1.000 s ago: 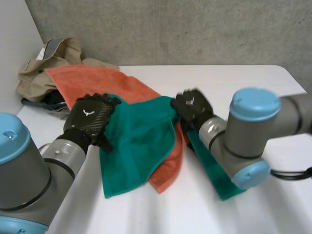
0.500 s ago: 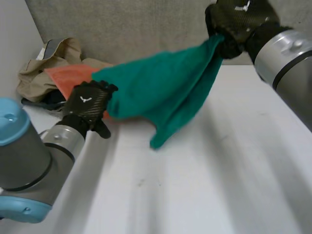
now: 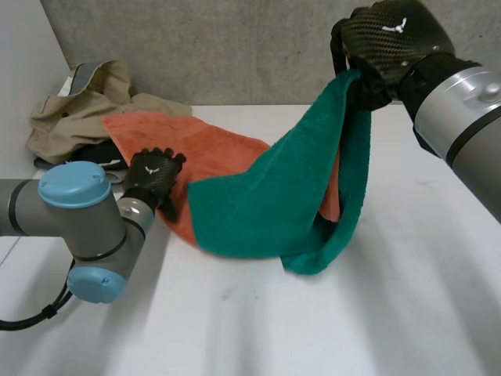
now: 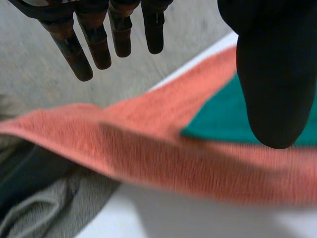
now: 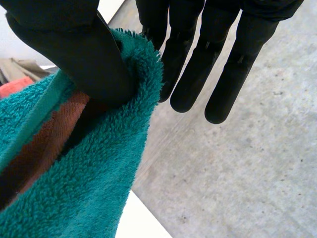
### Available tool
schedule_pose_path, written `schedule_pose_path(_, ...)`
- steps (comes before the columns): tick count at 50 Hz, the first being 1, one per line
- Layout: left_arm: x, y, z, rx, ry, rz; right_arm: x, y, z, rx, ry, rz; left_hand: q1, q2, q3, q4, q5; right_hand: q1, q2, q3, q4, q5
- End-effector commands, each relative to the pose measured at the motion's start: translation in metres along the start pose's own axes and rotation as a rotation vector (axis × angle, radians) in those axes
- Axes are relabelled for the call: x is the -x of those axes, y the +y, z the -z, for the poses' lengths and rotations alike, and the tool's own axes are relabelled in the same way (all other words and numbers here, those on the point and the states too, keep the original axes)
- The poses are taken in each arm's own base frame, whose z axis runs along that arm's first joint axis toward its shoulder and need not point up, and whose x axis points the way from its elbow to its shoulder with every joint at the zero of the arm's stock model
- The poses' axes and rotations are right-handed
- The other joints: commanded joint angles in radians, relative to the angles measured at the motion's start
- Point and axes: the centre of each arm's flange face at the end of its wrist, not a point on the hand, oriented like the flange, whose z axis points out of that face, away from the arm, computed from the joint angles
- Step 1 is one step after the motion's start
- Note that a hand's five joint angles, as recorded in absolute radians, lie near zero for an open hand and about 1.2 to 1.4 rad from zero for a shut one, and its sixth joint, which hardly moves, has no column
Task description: Fold the laundry.
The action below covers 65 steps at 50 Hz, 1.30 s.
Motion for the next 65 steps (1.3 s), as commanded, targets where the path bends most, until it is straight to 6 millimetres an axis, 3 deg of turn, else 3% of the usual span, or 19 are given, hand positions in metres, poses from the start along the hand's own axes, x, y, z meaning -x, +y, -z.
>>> schedule_pose_path(1,0.000,0.014,0.002,0.076,0.030,-0.055,-0.006,-0.015,0.006,-0.043,0.016,-0.027,0.008,0.026,0.008,0.022,0.030,0.298,0.226,0.211,0.201,0.235)
schedule_pose_path(12,-0.005,0.024,-0.003,0.089,0.072,-0.115,-0.010,-0.027,0.010,-0.080,0.025,-0.034,0.037,0.055,0.037,0.051,0.059,0.298,0.226,0.211,0.201,0.235)
schedule_pose_path(24,-0.011,0.031,-0.018,0.062,0.107,-0.126,-0.008,-0.033,0.010,-0.095,0.028,-0.033,0.322,0.340,0.321,0.336,0.343,0.298,0.226,0.211,0.201,0.235)
schedule_pose_path(27,-0.011,0.032,-0.027,0.047,0.101,-0.128,-0.010,-0.034,0.009,-0.099,0.035,-0.033,0.597,0.615,0.597,0.611,0.619,0.298,0.226,0.211,0.201,0.235)
schedule_pose_path(28,-0.011,0.033,-0.031,0.040,0.098,-0.130,-0.012,-0.035,0.009,-0.102,0.043,-0.031,0.877,0.895,0.877,0.891,0.899,0.298,0.226,0.211,0.201,0.235)
schedule_pose_path(30,-0.012,0.034,-0.036,0.032,0.093,-0.135,-0.013,-0.035,0.009,-0.100,0.044,-0.032,1.137,1.155,1.137,1.151,1.159,0.298,0.226,0.211,0.201,0.235)
schedule_pose_path(35,-0.003,0.017,-0.048,-0.047,0.036,-0.178,-0.013,-0.031,0.012,-0.065,0.039,-0.036,1.138,1.156,1.138,1.152,1.159,0.298,0.226,0.211,0.201,0.235)
schedule_pose_path(39,0.038,-0.018,-0.060,-0.155,-0.144,-0.189,-0.015,-0.012,0.019,0.067,0.026,-0.040,1.138,1.156,1.138,1.152,1.159,0.298,0.226,0.211,0.201,0.235)
schedule_pose_path(40,0.067,-0.047,-0.061,-0.235,-0.254,-0.184,-0.017,-0.009,0.020,0.095,0.028,-0.042,1.138,1.156,1.138,1.152,1.159,0.298,0.226,0.211,0.201,0.235)
schedule_pose_path(43,0.111,-0.090,-0.056,-0.351,-0.404,-0.179,-0.034,0.011,0.023,0.208,0.058,-0.033,1.138,1.156,1.138,1.152,1.159,0.298,0.226,0.211,0.201,0.235)
schedule_pose_path(44,0.137,-0.111,-0.054,-0.413,-0.478,-0.182,-0.041,0.018,0.024,0.237,0.072,-0.026,1.138,1.156,1.138,1.152,1.159,0.298,0.226,0.211,0.201,0.235)
schedule_pose_path(48,0.183,-0.132,-0.055,-0.475,-0.591,-0.193,-0.070,0.043,0.024,0.326,0.136,0.008,1.138,1.156,1.138,1.152,1.159,0.296,0.224,0.209,0.199,0.234)
schedule_pose_path(53,0.207,-0.145,-0.054,-0.505,-0.643,-0.206,-0.076,0.072,0.019,0.394,0.111,0.019,1.138,1.156,1.138,1.152,1.159,0.208,0.136,0.121,0.111,0.146)
schedule_pose_path(62,0.242,-0.167,-0.048,-0.572,-0.733,-0.222,-0.061,0.140,0.008,0.544,0.036,-0.047,1.138,1.156,1.138,1.152,1.159,0.298,0.226,0.211,0.201,0.235)
schedule_pose_path(65,0.250,-0.169,-0.048,-0.580,-0.755,-0.230,-0.055,0.153,0.006,0.561,0.023,-0.056,1.138,1.156,1.138,1.152,1.159,0.298,0.226,0.211,0.201,0.235)
